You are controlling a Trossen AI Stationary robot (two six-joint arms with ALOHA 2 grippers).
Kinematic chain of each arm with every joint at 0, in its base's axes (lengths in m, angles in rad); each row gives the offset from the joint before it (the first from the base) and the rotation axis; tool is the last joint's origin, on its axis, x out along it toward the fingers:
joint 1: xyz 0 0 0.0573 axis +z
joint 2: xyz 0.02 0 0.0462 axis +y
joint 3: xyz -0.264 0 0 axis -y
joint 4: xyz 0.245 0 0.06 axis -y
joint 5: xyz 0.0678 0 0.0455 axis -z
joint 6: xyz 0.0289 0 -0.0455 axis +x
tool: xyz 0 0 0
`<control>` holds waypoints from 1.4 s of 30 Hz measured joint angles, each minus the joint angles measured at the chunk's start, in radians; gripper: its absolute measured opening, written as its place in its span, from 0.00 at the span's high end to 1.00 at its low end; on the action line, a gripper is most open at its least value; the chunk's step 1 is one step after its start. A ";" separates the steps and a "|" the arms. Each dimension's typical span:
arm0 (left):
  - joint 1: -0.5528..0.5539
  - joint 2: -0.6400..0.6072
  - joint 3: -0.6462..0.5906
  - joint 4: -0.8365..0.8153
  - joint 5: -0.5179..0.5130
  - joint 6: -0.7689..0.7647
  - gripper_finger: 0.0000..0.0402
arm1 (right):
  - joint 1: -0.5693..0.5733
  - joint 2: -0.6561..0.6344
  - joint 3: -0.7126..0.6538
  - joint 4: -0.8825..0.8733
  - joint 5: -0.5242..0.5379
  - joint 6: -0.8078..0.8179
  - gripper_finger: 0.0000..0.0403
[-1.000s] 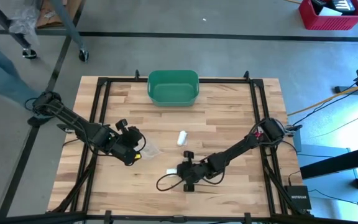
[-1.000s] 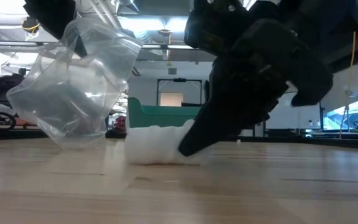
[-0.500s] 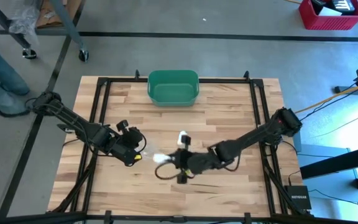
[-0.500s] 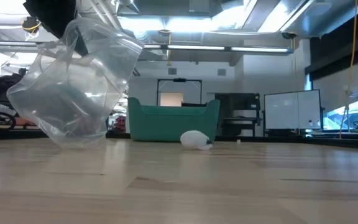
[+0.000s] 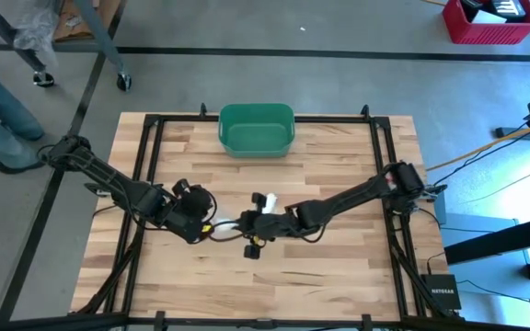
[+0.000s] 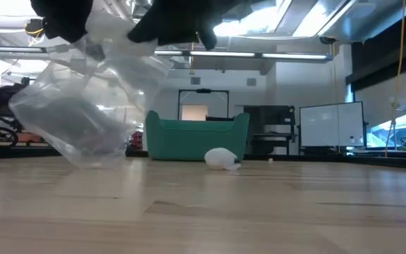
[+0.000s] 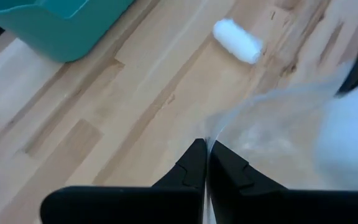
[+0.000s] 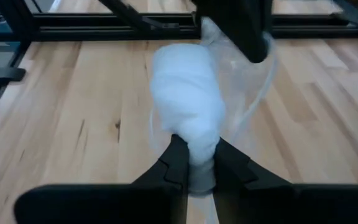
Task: Roll bandage
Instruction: Put the bottom white bandage into the transparent zip bag, then put the white bandage into the transparent zip bag
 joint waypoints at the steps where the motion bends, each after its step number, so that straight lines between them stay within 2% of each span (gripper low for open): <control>1: 0.000 0.000 0.000 0.012 -0.001 -0.012 0.99 | -0.001 0.007 0.000 0.000 -0.014 0.005 0.89; 7: -0.007 0.000 0.000 0.150 -0.006 0.036 0.99 | -0.011 0.025 -0.001 0.000 0.002 0.049 0.88; 11: -0.009 0.000 0.000 0.227 0.002 0.067 0.99 | -0.033 0.025 -0.001 0.008 0.049 0.111 0.88; 16: -0.015 0.000 0.000 0.259 0.014 0.072 0.99 | -0.054 0.038 0.000 0.018 -0.019 0.196 0.84; 19: -0.018 0.000 0.000 0.276 0.023 0.081 0.99 | -0.073 0.059 0.000 0.016 -0.051 0.255 0.74; 24: -0.021 0.000 0.000 0.264 0.055 0.071 0.99 | -0.110 0.049 -0.001 -0.027 -0.052 0.288 0.52; 29: -0.028 0.000 0.000 0.203 0.065 0.065 0.99 | -0.099 0.027 0.037 -0.002 -0.182 0.178 0.36; 32: -0.029 0.000 0.001 0.122 0.064 0.015 0.99 | -0.072 0.012 0.074 -0.092 -0.199 0.113 0.31; 36: -0.035 0.000 0.000 0.020 0.061 -0.060 0.99 | -0.041 -0.024 0.120 -0.282 -0.197 0.071 0.30; 42: -0.036 0.000 -0.001 -0.014 0.061 -0.076 0.99 | -0.033 -0.083 0.129 -0.551 -0.163 -0.031 0.29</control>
